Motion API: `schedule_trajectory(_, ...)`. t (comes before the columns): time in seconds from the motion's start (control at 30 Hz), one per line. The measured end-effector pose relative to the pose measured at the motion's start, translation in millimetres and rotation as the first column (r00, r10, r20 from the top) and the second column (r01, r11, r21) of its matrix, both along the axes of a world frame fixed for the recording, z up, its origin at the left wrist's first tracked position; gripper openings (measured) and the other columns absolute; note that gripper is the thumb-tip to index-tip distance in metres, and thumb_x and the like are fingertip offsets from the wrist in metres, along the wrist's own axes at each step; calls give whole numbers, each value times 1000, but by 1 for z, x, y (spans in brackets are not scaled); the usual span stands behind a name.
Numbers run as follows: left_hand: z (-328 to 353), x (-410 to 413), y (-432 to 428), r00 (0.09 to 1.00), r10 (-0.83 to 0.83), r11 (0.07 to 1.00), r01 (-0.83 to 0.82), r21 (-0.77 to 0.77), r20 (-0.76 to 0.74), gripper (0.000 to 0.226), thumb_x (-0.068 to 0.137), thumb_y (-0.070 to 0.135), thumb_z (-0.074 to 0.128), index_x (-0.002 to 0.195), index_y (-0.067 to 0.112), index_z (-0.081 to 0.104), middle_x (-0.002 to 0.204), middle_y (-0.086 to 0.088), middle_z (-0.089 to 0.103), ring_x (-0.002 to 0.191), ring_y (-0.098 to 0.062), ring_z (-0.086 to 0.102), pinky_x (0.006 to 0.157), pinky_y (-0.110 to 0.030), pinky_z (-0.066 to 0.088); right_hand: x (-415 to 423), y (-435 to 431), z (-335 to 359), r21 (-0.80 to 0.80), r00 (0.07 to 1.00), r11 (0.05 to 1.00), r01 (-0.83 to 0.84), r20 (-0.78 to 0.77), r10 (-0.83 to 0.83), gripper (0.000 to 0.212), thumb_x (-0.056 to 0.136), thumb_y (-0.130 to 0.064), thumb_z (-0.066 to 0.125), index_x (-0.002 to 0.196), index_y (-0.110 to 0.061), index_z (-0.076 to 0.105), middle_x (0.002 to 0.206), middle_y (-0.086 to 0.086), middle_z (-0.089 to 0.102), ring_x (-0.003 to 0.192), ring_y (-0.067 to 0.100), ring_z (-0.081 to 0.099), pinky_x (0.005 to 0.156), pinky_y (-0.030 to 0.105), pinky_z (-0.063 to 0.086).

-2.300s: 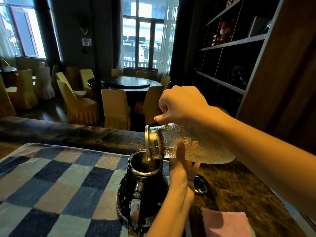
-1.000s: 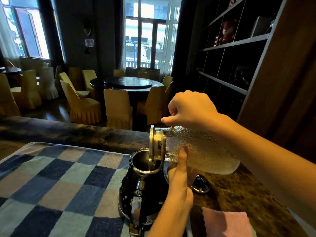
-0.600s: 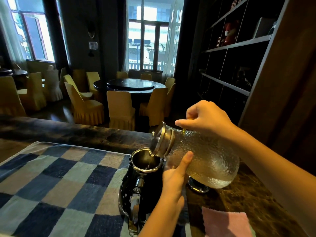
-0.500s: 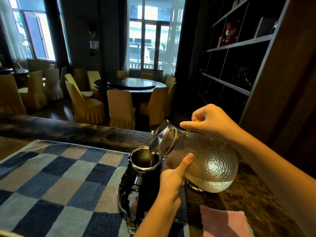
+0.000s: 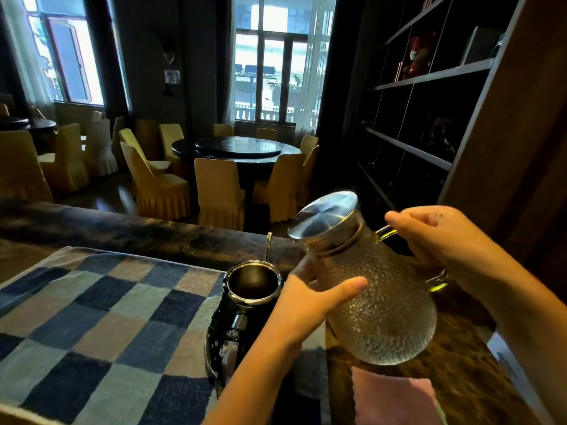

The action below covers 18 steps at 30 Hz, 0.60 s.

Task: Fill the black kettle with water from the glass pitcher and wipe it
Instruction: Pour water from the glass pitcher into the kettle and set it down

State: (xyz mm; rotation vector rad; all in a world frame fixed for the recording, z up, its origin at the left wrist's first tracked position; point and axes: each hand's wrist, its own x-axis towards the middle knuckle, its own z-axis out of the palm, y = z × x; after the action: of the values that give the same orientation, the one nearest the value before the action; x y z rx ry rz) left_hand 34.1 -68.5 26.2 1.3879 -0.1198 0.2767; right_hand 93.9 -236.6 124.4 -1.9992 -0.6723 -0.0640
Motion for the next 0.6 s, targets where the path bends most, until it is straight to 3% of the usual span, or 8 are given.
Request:
schedule_trajectory(0.13,36,-6,26,995,-21,994,10,110,95,52,59,30,81,107,24,64,101,12,74,94,-3,68,77,-19,55,-13,9,37,66,993,992,-107,48,104,40,71,-52,60,47,-20,50,40,-9,32,36,3,25,36,12,23)
schedule_trajectory(0.27,77,-12,75,990,-51,962,14,272,131,43,59,32,80,99,27,65,93,13,74,89,-2,69,68,-16,55,-20,42,57,172,976,962,-214,10,216,41,75,-50,59,53,-17,47,41,-10,28,35,5,20,34,14,19)
schedule_trajectory(0.33,94,-15,107,990,-58,922,4,387,127,42,62,29,76,103,26,66,100,8,73,94,-4,68,76,-19,56,-22,69,55,250,975,945,-209,-25,222,43,74,-49,58,59,-11,47,39,-10,27,33,5,19,35,12,18)
schedule_trajectory(0.43,112,-19,163,995,-67,863,24,505,68,38,73,20,73,109,23,63,91,13,72,85,7,66,71,-9,52,-25,119,40,371,973,908,-194,-47,227,46,86,-42,59,49,-20,43,36,-9,28,30,4,21,34,11,18)
schedule_trajectory(0.5,119,-19,201,992,-126,813,107,572,-5,35,72,22,73,102,38,63,91,22,72,89,8,66,68,-8,51,-30,154,27,417,970,888,-192,-57,237,47,83,-45,55,46,-20,40,38,-9,29,31,4,22,35,14,20)
schedule_trajectory(0.6,124,-17,256,975,-138,764,217,608,-174,37,68,31,75,99,46,61,96,31,69,93,10,64,68,-7,51,-40,205,9,426,978,891,-160,-53,200,51,86,-47,51,44,-19,45,39,-10,35,36,2,29,41,20,24)
